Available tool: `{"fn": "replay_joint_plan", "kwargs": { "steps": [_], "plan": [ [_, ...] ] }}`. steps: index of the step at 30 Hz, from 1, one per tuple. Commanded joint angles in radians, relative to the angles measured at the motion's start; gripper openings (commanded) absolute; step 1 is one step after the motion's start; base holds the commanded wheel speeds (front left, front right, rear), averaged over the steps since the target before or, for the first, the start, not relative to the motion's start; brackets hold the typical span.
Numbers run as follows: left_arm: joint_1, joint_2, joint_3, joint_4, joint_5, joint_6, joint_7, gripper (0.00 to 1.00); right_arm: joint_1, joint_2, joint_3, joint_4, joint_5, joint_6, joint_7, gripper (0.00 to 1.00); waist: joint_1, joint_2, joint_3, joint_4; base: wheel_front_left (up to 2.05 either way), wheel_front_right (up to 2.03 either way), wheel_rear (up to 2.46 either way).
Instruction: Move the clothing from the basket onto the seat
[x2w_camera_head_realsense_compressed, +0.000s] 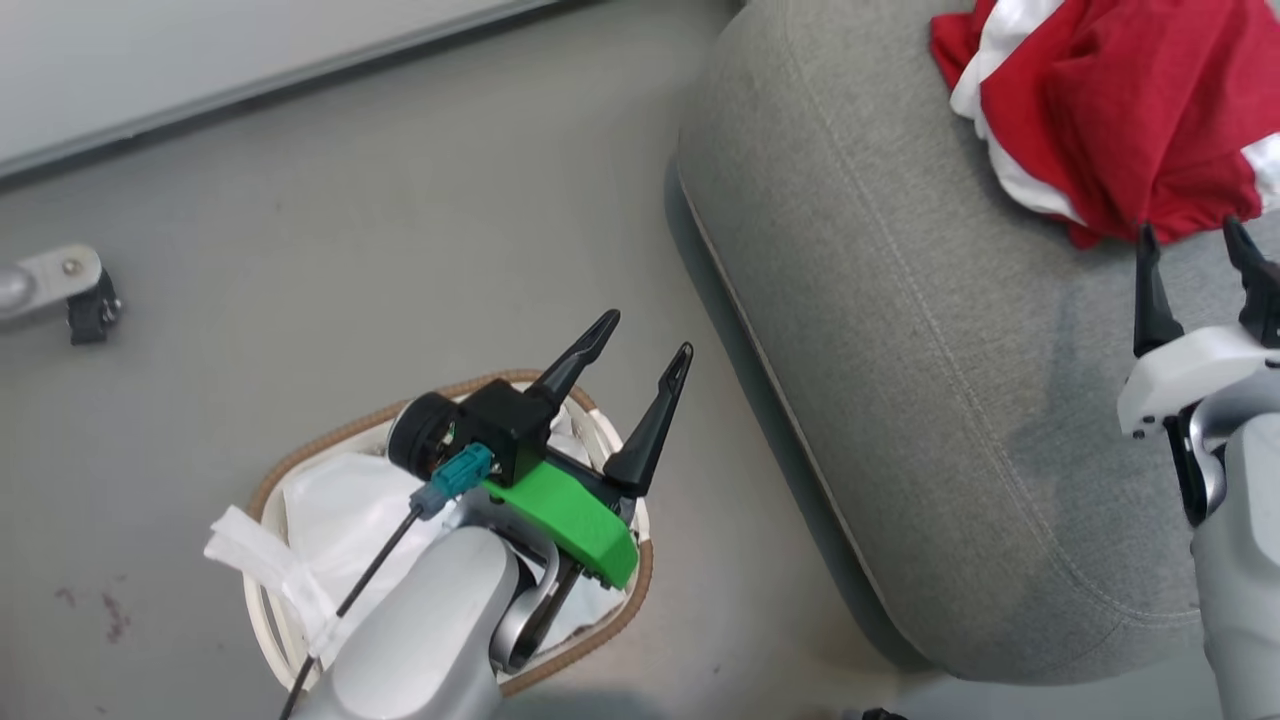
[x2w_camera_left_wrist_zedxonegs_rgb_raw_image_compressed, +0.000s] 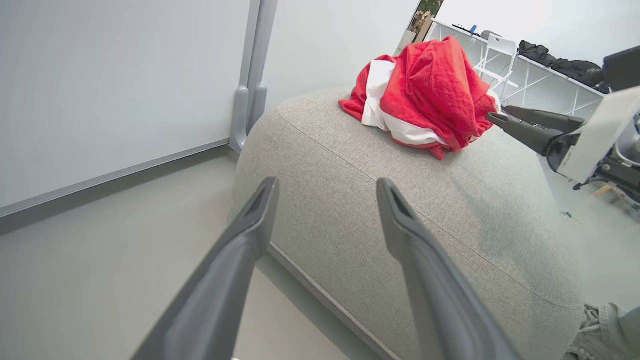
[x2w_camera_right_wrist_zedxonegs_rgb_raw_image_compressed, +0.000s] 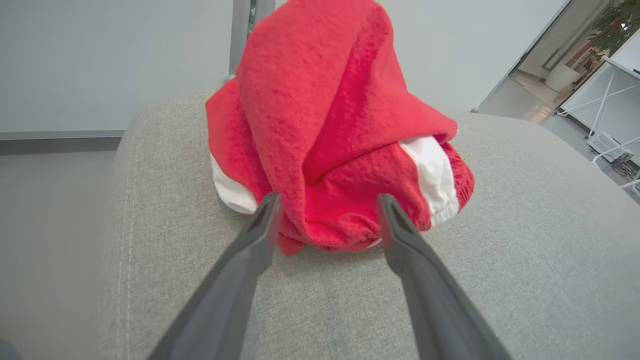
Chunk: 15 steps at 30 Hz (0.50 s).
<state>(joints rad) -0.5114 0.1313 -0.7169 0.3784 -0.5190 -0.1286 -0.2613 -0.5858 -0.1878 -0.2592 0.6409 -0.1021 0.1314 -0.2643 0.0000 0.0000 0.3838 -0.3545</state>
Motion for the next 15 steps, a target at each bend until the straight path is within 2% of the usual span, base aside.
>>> {"fn": "replay_joint_plan", "kwargs": {
  "steps": [1,15],
  "plan": [
    [0.033,-0.009,0.011,-0.005,0.013,-0.001,-0.004,1.0,0.039,-0.003,0.004,-0.017,0.009,-0.001,0.0,1.0,0.0,0.0,-0.097,-0.011,0.0,0.0,0.0],
    [0.177,-0.049,0.104,-0.007,0.075,-0.003,-0.003,1.0,0.18,0.037,0.048,-0.162,0.074,-0.001,0.0,1.0,0.0,0.0,-0.245,0.024,0.0,0.0,0.0]
  ]
}}
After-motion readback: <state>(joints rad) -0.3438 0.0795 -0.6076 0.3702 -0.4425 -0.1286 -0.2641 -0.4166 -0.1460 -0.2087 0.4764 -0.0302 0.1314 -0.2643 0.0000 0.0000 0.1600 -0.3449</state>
